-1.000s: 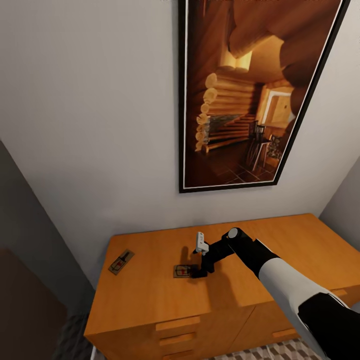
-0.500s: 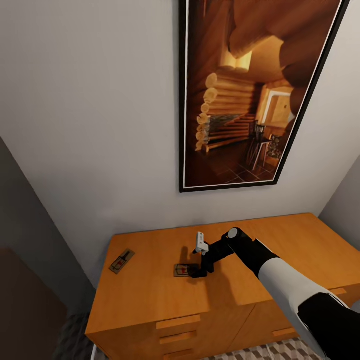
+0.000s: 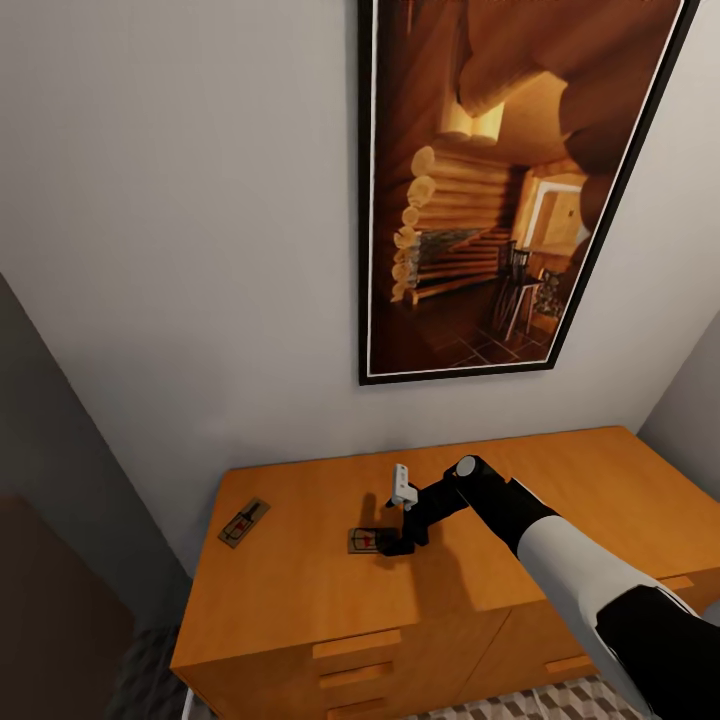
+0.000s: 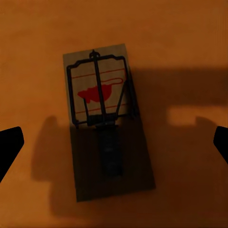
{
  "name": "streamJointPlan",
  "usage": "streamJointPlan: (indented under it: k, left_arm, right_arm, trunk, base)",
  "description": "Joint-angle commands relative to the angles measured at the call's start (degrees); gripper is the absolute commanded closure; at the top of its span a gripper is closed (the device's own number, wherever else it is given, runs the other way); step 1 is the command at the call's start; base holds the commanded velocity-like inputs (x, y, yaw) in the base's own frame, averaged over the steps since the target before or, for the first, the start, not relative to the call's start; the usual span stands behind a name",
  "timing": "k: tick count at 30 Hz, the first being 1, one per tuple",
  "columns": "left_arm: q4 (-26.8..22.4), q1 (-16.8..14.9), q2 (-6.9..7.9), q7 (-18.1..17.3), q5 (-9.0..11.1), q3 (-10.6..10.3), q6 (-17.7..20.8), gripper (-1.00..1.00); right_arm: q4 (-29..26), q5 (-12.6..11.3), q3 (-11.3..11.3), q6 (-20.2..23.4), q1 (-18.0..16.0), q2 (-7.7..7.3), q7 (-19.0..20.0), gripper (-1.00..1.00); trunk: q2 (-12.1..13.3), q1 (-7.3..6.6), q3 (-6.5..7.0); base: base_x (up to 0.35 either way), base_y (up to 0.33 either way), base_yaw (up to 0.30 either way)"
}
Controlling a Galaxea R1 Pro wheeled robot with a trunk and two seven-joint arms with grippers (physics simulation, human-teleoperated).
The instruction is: Take the four mousetraps from the cabinet in the bathroom and place them on the bathroom floor. Make sure all four end up on the same floor surface, and ensure that at least two of them are either under or directly next to the same bathroom sink.
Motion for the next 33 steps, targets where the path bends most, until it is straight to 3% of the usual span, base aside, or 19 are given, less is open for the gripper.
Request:
streamJointPlan:
  k: [1, 33]
  left_arm:
    - [0.0, 0.0, 0.00, 0.0, 0.0, 0.0, 0.0, -1.00]
    - [0.0, 0.0, -0.16, 0.0, 0.0, -0.1, 0.0, -1.00]
  right_arm:
    - [0.0, 0.0, 0.0, 0.0, 0.0, -0.03, 0.0, -1.00]
    - [0.0, 0.0, 0.0, 0.0, 0.1, -0.06, -0.1, -1.00]
  trunk:
    - [0.0, 0.00, 0.00]
    - [0.0, 0.00, -1.72]
  base:
    - [0.000, 0.000, 0.000]
    - [0.000, 0.000, 0.000]
